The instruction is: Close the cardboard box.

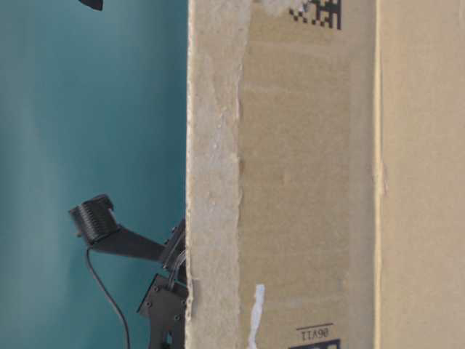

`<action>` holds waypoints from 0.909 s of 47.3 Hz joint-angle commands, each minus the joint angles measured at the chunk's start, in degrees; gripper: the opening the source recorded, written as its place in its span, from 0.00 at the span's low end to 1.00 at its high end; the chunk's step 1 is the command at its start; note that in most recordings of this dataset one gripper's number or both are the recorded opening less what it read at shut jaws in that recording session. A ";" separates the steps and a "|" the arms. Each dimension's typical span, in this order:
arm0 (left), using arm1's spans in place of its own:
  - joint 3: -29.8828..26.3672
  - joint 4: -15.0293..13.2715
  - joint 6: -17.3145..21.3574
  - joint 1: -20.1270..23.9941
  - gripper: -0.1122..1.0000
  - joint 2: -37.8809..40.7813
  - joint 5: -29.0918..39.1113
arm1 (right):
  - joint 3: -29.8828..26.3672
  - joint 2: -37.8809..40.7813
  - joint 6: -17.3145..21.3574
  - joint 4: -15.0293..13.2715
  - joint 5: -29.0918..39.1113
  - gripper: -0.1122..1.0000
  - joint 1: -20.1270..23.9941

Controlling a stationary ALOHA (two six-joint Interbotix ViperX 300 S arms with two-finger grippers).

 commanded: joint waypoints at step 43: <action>0.26 0.09 0.00 0.88 0.10 0.44 -0.70 | -2.46 -15.03 0.26 0.09 2.64 0.11 7.91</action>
